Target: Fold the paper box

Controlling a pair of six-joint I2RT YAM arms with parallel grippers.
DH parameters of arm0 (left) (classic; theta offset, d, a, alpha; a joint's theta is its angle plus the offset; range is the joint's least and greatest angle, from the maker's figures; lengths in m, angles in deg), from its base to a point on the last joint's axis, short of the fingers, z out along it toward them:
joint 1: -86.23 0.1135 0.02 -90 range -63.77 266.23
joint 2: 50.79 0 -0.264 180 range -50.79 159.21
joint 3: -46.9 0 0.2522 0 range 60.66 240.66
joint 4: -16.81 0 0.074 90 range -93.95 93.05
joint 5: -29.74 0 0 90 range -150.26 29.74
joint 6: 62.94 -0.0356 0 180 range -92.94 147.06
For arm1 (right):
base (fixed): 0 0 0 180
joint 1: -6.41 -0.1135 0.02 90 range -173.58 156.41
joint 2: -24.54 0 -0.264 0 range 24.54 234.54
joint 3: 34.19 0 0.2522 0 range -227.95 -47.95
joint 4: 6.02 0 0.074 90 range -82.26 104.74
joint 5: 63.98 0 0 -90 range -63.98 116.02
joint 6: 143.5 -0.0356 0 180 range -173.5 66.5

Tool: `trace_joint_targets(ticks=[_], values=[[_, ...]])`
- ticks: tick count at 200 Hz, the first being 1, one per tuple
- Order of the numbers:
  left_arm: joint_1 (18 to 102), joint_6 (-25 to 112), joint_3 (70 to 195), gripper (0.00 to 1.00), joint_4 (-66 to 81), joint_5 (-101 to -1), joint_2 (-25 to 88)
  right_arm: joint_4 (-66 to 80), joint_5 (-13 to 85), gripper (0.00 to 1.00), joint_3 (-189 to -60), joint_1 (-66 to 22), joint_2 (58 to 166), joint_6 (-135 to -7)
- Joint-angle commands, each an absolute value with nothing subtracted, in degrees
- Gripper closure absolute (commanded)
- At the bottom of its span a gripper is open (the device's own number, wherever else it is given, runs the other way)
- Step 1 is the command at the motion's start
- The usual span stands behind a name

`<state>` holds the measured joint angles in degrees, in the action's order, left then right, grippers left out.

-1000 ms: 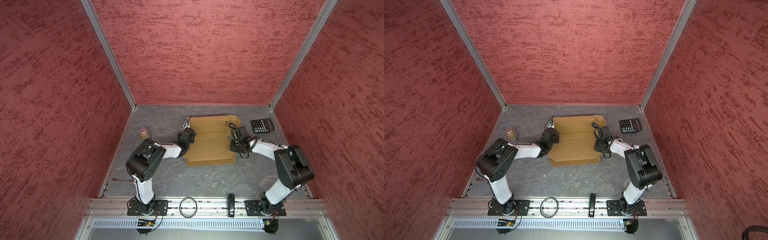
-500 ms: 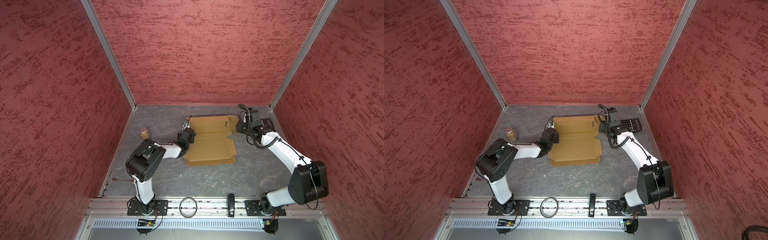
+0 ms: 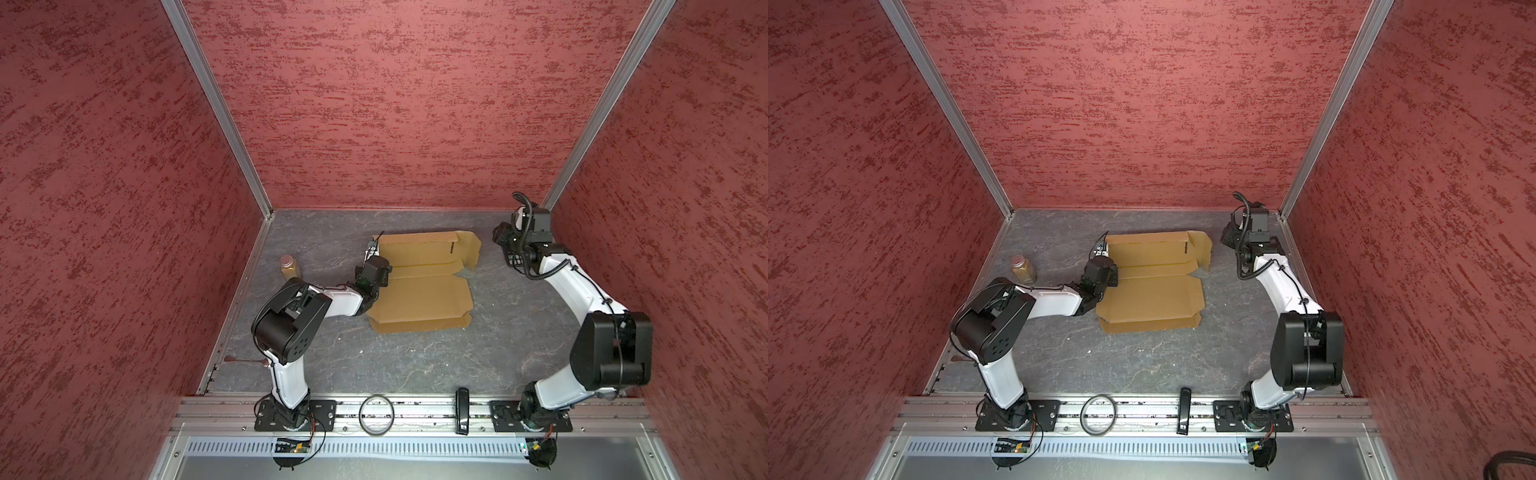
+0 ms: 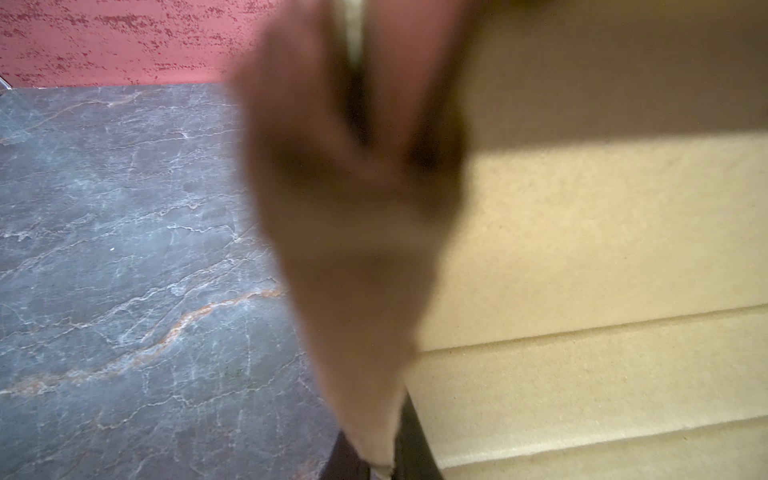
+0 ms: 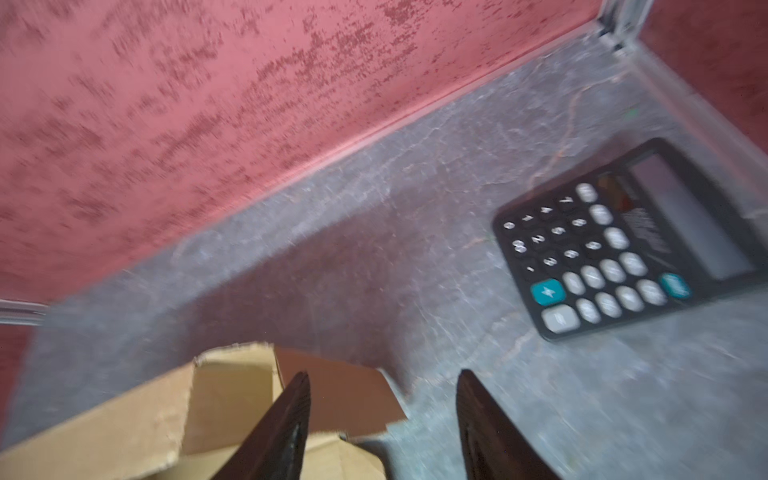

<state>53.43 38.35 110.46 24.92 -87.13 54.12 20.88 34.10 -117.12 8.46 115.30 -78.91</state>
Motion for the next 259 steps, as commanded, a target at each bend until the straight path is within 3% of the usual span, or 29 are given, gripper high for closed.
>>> trace_joint_targets(ticks=[1,31,159,226,259], values=[[53.4,38.0,110.3,0.89,23.5,-86.8,54.0,7.1,52.3,0.36,-113.5,11.4,118.7,-83.6],[53.4,37.7,110.6,0.89,23.4,-86.8,54.4,-1.0,60.2,0.29,-111.9,11.7,123.3,-85.3],[52.9,37.3,111.9,0.89,22.6,-86.7,55.2,-22.0,72.9,0.26,-106.7,11.7,130.0,-92.5],[52.5,37.6,112.3,0.89,22.3,-86.8,55.3,-13.1,67.5,0.25,-103.2,10.8,125.0,-81.8],[52.3,37.7,112.4,0.89,22.3,-86.7,55.3,-8.3,63.1,0.3,-102.5,9.3,123.5,-78.4]])
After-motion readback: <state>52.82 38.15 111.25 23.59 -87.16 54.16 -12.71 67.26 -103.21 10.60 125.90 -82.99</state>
